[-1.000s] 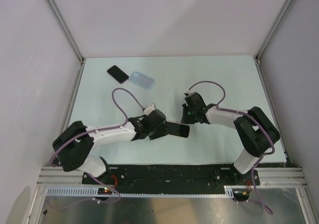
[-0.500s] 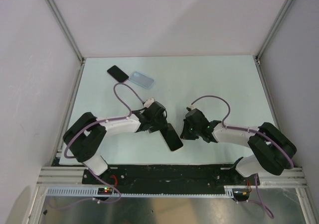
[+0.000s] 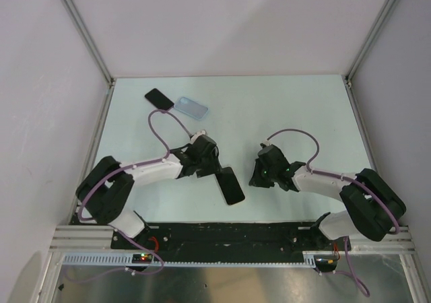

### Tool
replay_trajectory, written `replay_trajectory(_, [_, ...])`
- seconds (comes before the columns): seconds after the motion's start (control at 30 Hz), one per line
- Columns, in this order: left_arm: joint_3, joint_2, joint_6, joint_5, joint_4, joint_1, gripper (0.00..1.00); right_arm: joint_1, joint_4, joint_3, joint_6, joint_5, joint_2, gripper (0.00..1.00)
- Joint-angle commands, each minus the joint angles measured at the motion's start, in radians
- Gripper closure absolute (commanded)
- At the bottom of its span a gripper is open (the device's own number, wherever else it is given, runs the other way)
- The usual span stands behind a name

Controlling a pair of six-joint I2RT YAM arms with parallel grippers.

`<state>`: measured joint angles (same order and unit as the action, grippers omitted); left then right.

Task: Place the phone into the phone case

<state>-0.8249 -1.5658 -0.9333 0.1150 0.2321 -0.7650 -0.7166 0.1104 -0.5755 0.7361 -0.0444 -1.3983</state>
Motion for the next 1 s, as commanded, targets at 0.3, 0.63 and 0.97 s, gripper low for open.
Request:
replay_trajectory(0.3, [0.014, 0.063, -0.050, -0.056, -0.001, -0.007, 0.66, 0.045, 0.005, -0.027, -0.068, -0.038, -0.012, 0.87])
replay_trajectory(0.63, [0.005, 0.031, -0.036, 0.001, 0.017, -0.009, 0.73, 0.046, -0.002, -0.040, -0.087, -0.058, 0.012, 0.83])
replay_trajectory(0.97, [-0.036, -0.019, -0.024, 0.016, 0.024, -0.024, 0.80, 0.040, 0.004, -0.052, -0.090, -0.061, 0.018, 0.83])
